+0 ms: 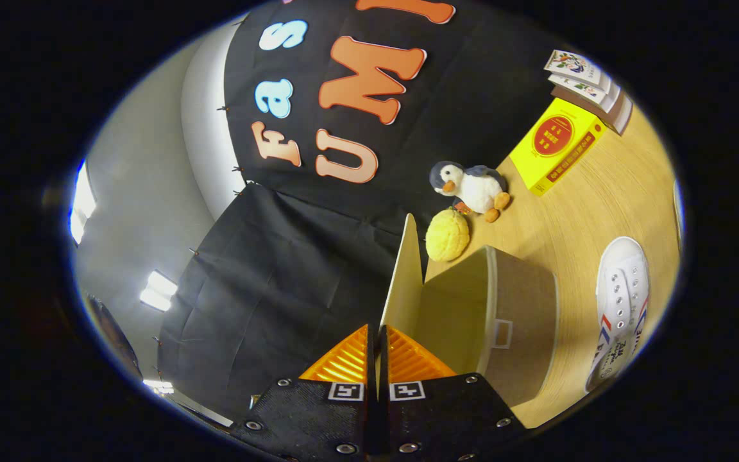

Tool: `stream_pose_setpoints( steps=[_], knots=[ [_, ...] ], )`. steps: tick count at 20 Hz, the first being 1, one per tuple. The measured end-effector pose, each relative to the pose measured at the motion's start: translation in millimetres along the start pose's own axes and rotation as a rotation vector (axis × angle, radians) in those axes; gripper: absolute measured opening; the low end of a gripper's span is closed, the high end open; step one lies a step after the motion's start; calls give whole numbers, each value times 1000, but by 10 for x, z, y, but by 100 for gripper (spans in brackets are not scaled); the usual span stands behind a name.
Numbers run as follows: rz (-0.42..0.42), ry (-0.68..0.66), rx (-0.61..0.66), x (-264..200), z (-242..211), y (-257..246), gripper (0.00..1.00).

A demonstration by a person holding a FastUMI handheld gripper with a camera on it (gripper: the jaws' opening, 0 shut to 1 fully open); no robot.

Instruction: Open the storage box then place both shoes into the box .Put the left shoe in first, then the right shoe, with the right side of both shoes facing outward in a uniform manner.

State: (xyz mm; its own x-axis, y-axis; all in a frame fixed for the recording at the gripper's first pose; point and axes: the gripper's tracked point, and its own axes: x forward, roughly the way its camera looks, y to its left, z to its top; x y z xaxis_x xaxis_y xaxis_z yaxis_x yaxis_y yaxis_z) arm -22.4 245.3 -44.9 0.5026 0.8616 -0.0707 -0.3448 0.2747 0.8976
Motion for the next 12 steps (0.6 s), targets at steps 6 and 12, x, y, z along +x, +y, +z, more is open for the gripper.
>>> stream_pose_setpoints(
  steps=[6, 12],
  knots=[
    [35, 1, -99, 571, -217, 698, 1],
    [8, 66, -135, 1227, -745, 903, 2]
  ],
)
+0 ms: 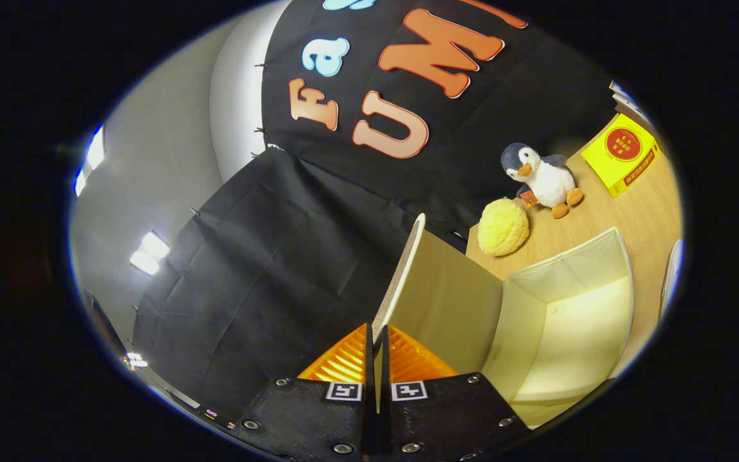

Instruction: Open the storage box then place both shoes into the box .Put the left shoe in first, then the right shoe, with the right side of both shoes facing outward in a uniform manner.

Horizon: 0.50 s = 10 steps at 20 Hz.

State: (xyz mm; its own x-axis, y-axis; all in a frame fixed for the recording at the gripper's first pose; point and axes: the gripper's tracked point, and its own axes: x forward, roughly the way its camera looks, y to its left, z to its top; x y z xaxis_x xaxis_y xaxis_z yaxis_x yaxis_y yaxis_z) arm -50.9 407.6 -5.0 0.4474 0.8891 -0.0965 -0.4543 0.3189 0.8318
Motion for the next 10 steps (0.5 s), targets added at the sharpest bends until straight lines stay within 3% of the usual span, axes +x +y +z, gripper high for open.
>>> stream_pose_setpoints(
  steps=[7, 9, 10],
  knots=[
    [-98, 28, -92, 532, -358, 86, 9],
    [-125, 51, -107, 577, -439, 46, 28],
    [-127, 61, -104, 581, -475, 34, 45]
  ],
)
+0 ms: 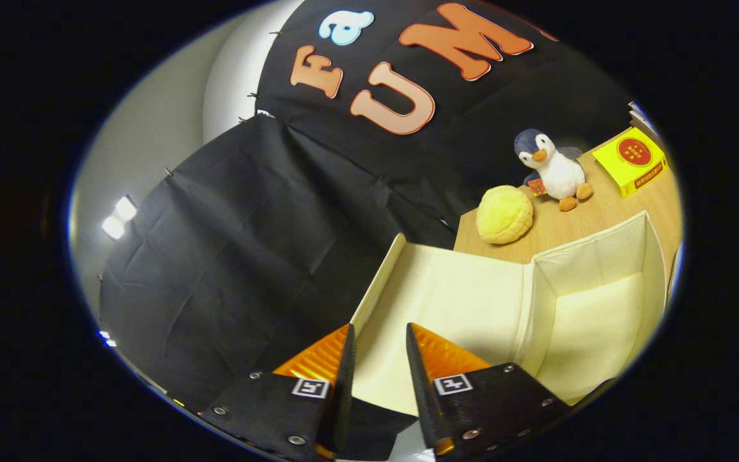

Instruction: Open the storage box then place both shoes into the box .Put the left shoe in first, then the right shoe, with the right side of both shoes facing outward in a uniform manner.

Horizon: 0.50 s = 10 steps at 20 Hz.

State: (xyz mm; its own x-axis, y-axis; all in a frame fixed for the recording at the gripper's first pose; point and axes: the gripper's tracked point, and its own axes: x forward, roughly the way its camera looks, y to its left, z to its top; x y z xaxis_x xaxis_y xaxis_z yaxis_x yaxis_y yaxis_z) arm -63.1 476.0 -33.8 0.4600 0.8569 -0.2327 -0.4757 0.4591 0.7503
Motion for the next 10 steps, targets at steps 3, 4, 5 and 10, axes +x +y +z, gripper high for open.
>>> stream_pose_setpoints(
  steps=[3, 4, 5, 10],
  knots=[
    [-21, -7, 22, -65, 33, -111, 73],
    [-49, -25, 14, -141, 61, -194, 84],
    [-84, -47, 4, -206, 112, -306, 91],
    [-258, -143, -54, -721, 352, -923, 97]
  ],
)
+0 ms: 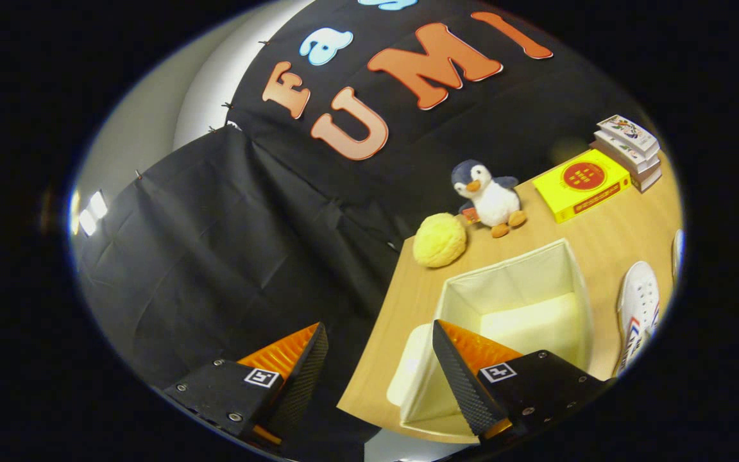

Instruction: Open the storage box then place both shoes into the box .Put the left shoe in first, then the right shoe, with the right side of both shoes facing outward in a uniform manner.

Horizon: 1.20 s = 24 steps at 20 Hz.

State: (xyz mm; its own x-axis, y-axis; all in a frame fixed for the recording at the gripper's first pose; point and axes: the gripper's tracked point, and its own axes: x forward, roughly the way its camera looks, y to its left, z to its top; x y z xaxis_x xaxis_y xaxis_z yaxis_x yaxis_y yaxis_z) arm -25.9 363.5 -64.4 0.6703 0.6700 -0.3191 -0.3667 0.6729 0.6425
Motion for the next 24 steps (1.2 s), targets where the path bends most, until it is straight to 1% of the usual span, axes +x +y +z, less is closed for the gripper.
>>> stream_pose_setpoints(
  steps=[5, 10, 12, 15, 17, 21, 22, 23, 24],
  knots=[
    [-207, -77, -70, -434, 311, -895, 97],
    [-410, -77, -148, -873, 394, -1802, 98],
    [-459, -50, -161, -1011, 362, -2077, 98],
    [-509, -11, -150, -1131, 277, -2431, 97],
    [-545, 23, -164, -1221, 188, -2657, 96],
    [-592, 111, -207, -1291, -8, -3018, 81],
    [-594, 137, -214, -1283, -70, -3083, 76],
    [-589, 161, -212, -1280, -142, -3130, 73],
    [-583, 182, -204, -1270, -196, -3175, 67]
  ],
)
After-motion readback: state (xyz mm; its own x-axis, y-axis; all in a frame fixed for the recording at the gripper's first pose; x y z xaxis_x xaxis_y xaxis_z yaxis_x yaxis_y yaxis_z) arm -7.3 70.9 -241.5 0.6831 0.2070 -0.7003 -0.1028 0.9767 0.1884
